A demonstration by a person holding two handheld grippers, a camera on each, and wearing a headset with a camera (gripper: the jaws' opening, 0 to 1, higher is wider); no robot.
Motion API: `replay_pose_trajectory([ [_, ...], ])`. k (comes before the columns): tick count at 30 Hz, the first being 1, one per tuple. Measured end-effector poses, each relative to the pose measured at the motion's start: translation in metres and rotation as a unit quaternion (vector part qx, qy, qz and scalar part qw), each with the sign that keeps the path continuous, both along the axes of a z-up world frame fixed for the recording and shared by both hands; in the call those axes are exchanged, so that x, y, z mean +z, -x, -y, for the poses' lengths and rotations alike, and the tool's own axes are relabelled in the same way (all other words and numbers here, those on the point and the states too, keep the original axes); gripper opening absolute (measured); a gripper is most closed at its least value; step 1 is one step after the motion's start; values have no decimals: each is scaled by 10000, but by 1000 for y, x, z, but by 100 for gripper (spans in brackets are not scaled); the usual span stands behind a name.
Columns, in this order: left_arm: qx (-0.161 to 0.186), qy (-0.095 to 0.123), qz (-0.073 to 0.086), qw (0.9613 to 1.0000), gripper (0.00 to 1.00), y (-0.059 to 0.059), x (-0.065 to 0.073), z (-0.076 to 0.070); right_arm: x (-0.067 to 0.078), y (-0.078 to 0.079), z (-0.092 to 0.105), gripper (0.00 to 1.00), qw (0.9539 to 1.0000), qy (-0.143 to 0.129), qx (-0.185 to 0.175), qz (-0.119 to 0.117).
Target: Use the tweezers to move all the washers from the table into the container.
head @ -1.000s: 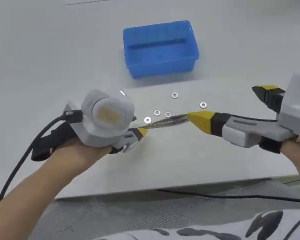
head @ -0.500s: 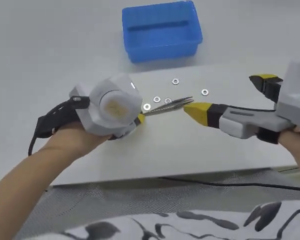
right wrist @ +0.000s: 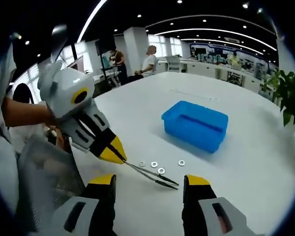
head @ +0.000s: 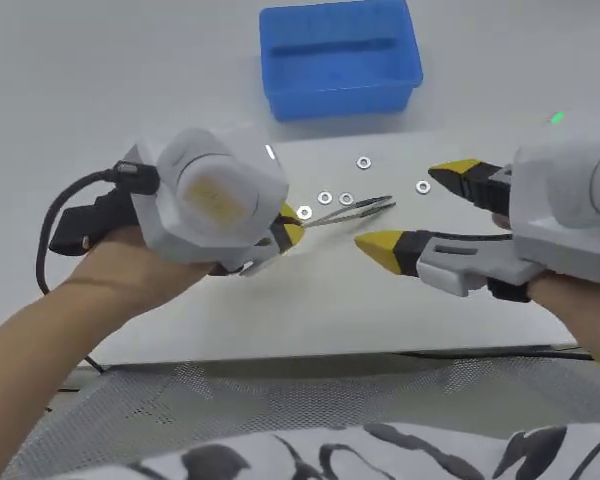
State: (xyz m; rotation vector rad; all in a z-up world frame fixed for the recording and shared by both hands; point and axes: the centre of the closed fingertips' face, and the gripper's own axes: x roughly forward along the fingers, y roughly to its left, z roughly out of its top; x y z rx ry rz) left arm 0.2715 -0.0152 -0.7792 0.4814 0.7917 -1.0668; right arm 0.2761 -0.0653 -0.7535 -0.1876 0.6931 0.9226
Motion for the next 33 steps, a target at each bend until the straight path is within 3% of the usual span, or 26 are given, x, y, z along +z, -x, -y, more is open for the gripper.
replay_pose_trajectory([
  [2,14,94,17,10000,0,0,10,2,-4,2,-8,47,9998,15,197,-19],
  [5,-66,119,193,9997,0,1,21,6,-14,3,-16,41,9988,181,465,30],
  [10,-121,334,198,9992,0,5,39,15,-29,4,-27,34,9980,102,621,-97],
  [19,-149,293,364,9988,0,7,50,18,-26,-3,-33,11,9966,174,802,86],
  [27,-89,207,583,9980,0,-4,67,12,-16,-9,-55,9,9961,-352,804,-120],
  [33,-88,34,723,9973,0,-12,67,5,-14,-16,-70,9,9942,-635,826,-254],
])
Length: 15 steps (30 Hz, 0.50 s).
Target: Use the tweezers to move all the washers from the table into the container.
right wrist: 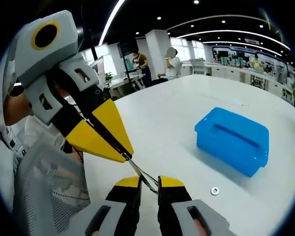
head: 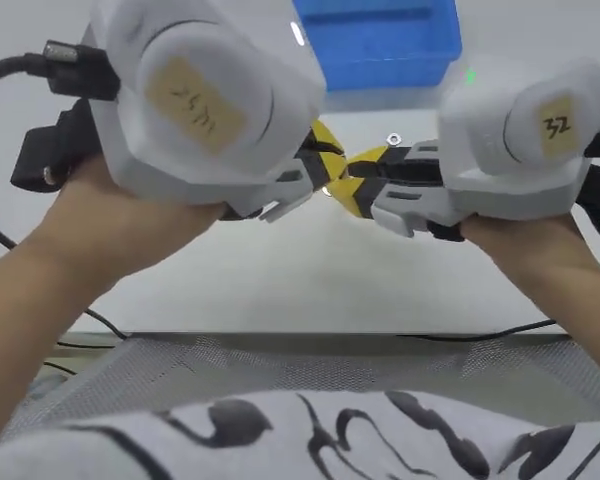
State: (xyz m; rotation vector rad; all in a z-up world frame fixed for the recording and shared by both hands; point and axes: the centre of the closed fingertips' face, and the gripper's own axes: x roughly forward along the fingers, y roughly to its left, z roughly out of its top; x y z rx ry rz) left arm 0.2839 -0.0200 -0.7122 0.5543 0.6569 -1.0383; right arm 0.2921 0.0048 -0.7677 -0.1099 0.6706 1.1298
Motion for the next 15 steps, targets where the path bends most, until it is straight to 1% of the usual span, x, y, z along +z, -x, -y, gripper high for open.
replay_pose_trajectory([
  [4,29,-80,23,10000,0,-2,-3,-4,-3,-2,-4,9,9999,-90,-12,-120],
  [7,93,54,3,9999,0,-4,-3,-5,-3,-3,-2,10,9996,-185,-54,-211],
  [8,112,45,-10,9999,0,-5,-3,-6,-2,-3,-3,10,9992,-264,-93,-301],
  [9,125,40,-19,9999,0,-5,-3,-6,-2,-3,-3,10,9990,-279,-108,-331],
  [11,110,11,-8,9999,0,-4,-2,-6,-2,-2,-4,10,9992,-224,-86,-305],
  [13,68,-23,1,10000,0,-4,-3,-5,-3,-2,-4,10,9998,-105,-11,-185],
  [15,43,-43,34,10000,0,-4,-2,-5,-2,-2,-4,10,9997,-113,-13,-205],
])
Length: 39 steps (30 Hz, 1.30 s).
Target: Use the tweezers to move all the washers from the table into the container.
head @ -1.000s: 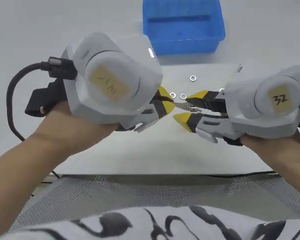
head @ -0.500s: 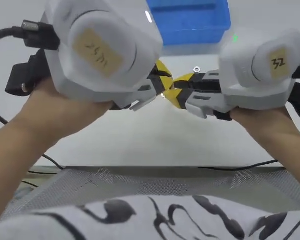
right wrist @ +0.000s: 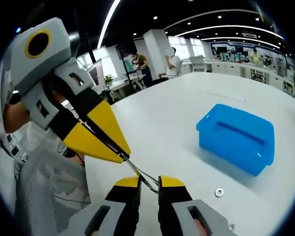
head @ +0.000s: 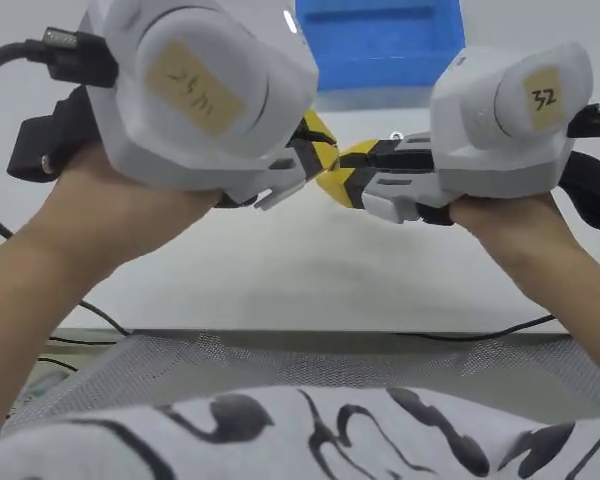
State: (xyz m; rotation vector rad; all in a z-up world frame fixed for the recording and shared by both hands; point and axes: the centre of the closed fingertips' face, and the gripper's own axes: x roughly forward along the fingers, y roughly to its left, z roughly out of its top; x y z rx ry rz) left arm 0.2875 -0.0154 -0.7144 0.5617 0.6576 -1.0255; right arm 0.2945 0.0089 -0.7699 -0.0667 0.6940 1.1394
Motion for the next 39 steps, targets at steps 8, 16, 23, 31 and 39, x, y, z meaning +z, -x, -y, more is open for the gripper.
replay_pose_trajectory([
  [8,-12,67,6,10000,0,-2,0,2,-1,0,-1,9,10000,49,10,13],
  [16,27,120,36,9999,0,-2,2,1,-2,0,-3,10,9996,208,131,140],
  [23,257,209,35,9994,0,-1,3,-2,-2,1,-4,7,9975,406,245,522],
  [31,400,161,342,9985,0,-4,5,-2,-1,2,-5,3,9895,761,435,1147],
  [39,1115,610,492,9907,15,-3,17,-15,8,-3,-3,3,9901,665,371,1178],
])
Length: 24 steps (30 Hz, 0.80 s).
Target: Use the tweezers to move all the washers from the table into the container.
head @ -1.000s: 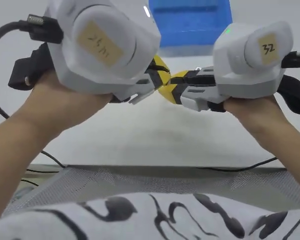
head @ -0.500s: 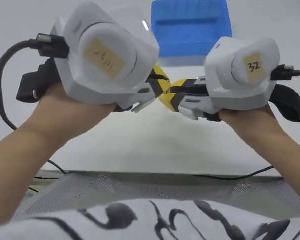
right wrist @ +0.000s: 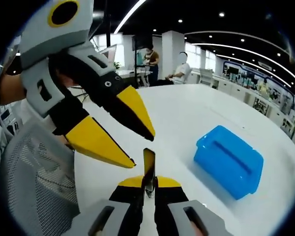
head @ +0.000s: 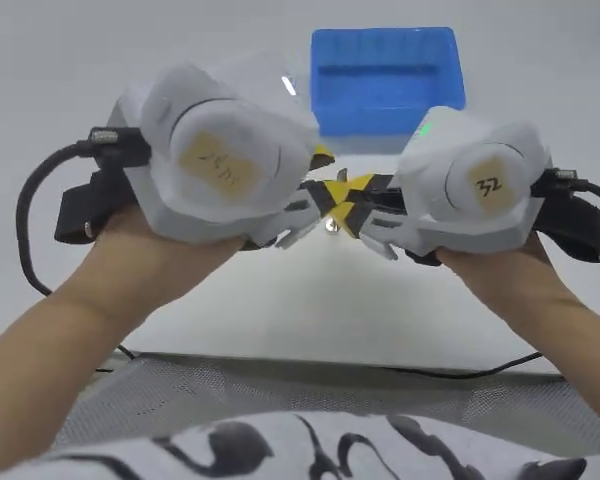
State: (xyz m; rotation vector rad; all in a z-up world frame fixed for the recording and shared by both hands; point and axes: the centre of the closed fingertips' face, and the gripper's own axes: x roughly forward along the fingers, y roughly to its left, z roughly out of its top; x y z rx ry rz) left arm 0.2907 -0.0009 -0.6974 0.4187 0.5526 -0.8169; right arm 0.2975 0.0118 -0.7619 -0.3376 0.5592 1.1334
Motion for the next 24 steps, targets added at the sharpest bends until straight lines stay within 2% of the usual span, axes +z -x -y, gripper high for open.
replay_pose_trajectory([
  [2,210,129,-10,9997,19,5,1,-7,4,0,0,3,10000,-53,-13,-19],
  [5,642,207,-40,9977,36,12,-4,-24,12,-1,1,3,9999,-114,-30,14],
  [8,1070,369,-73,9935,46,21,-8,-39,21,-3,3,3,9998,-191,-50,45],
  [9,1196,379,-100,9921,50,26,-11,-44,24,-5,4,3,9997,-215,-60,45],
  [11,1385,339,-40,9898,58,30,-14,-53,33,-9,6,3,9994,-312,-103,69],
  [12,1600,317,-9,9866,61,33,-17,-61,38,-11,6,3,9993,-354,-122,72],
  [14,1767,272,-20,9839,67,38,-22,-68,46,-18,8,3,9990,-397,-161,157],
  [19,2103,220,176,9772,70,43,-27,-78,61,-37,12,3,9979,-461,-271,357],
  [22,2196,150,283,9751,70,43,-30,-82,64,-51,14,3,9971,-481,-351,475],
  [24,2202,80,275,9750,71,42,-30,-84,69,-62,15,3,9961,-518,-434,572],
])
